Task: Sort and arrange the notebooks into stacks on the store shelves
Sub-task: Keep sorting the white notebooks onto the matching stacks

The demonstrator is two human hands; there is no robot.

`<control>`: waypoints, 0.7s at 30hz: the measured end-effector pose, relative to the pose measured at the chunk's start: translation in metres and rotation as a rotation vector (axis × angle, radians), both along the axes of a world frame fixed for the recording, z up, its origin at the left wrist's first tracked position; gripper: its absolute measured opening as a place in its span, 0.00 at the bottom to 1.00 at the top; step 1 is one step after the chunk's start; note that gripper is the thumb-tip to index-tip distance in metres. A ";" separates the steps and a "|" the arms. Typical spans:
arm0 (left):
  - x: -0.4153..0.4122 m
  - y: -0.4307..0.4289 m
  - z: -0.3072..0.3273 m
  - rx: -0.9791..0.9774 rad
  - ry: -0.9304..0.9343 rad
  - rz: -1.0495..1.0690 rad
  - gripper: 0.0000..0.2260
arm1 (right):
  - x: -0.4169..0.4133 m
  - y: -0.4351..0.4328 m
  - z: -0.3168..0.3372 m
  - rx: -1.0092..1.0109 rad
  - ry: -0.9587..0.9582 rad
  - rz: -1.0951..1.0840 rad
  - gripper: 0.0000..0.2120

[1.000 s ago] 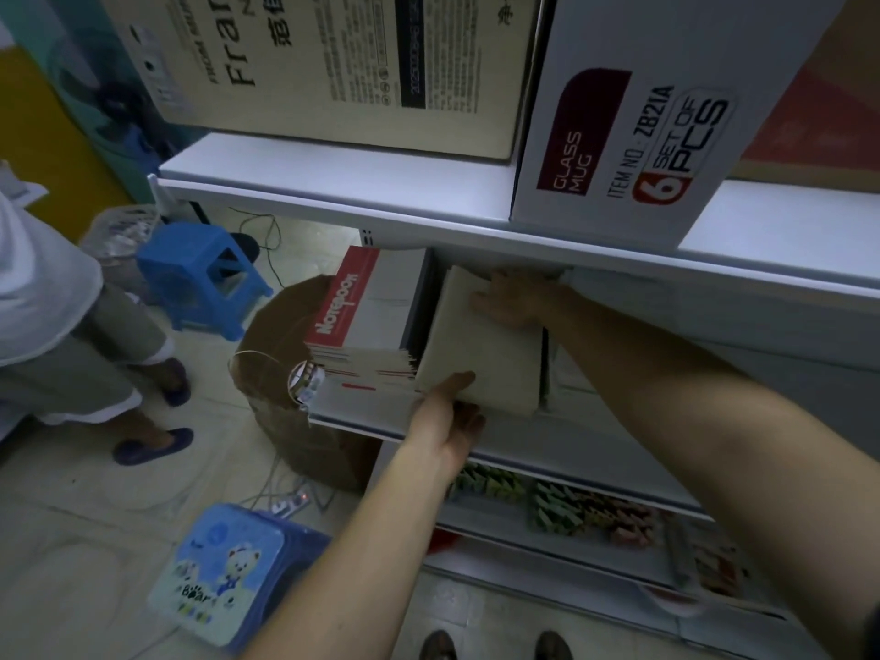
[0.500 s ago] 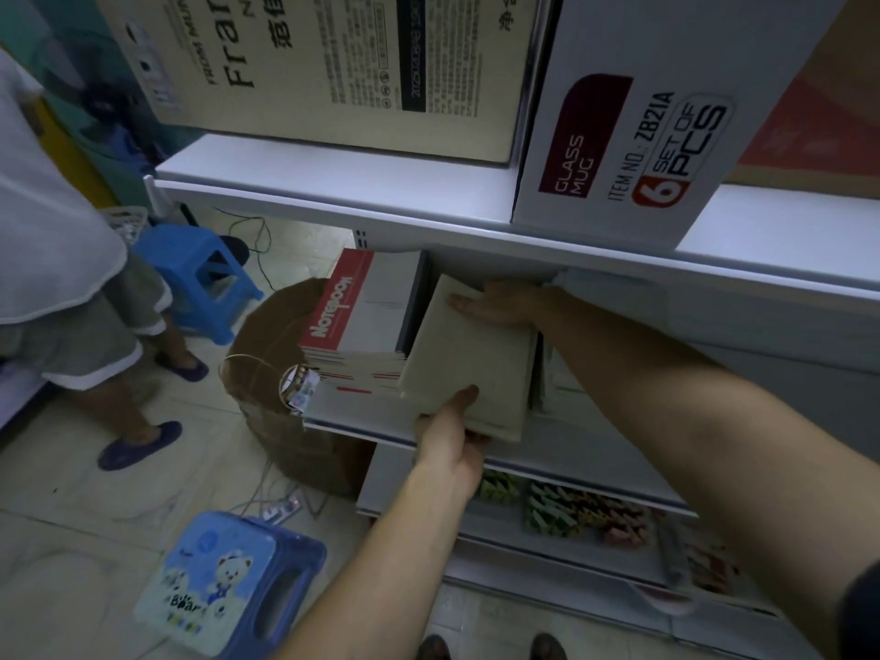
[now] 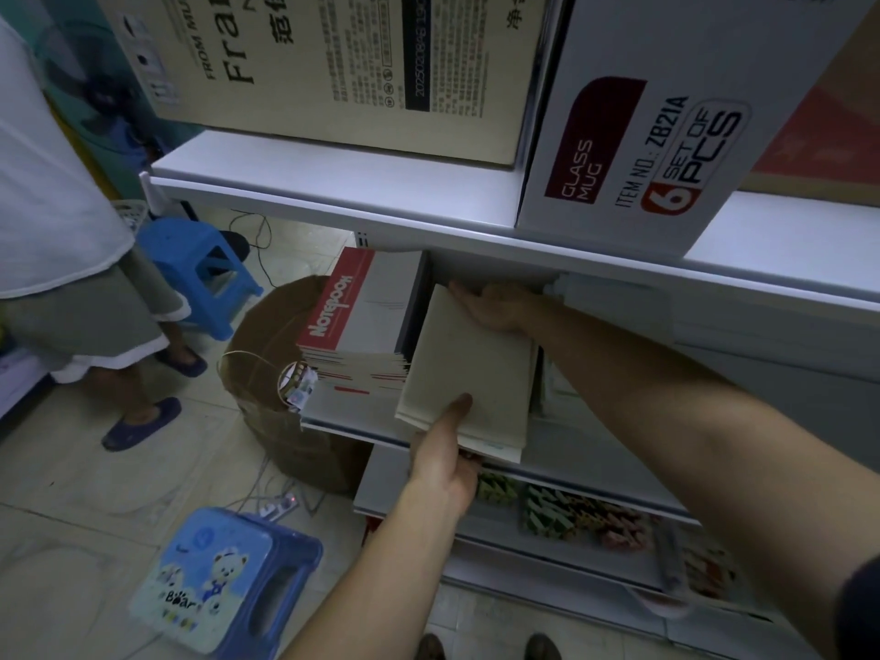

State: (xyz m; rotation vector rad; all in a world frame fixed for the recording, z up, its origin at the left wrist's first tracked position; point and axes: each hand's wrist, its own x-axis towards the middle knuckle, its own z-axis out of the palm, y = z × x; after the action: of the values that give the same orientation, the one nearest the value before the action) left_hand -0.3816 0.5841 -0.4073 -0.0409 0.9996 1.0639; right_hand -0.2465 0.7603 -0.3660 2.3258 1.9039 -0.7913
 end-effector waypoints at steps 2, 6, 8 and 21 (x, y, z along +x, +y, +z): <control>0.001 -0.001 0.000 0.002 -0.009 0.006 0.20 | -0.001 -0.001 0.002 -0.028 0.036 -0.024 0.51; 0.001 -0.002 0.001 0.006 -0.007 0.013 0.19 | -0.001 0.003 0.001 -0.012 0.094 -0.083 0.52; 0.001 -0.003 -0.001 0.012 0.002 0.023 0.21 | -0.002 0.006 0.002 0.000 0.084 -0.078 0.46; -0.005 -0.022 -0.002 0.029 0.004 0.017 0.18 | 0.004 0.009 0.004 -0.172 0.273 0.003 0.50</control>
State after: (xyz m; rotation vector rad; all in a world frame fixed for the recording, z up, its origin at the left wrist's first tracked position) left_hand -0.3866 0.5624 -0.4097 -0.0237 0.9891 1.0940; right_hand -0.2426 0.7690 -0.3615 2.2075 1.8439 -1.2747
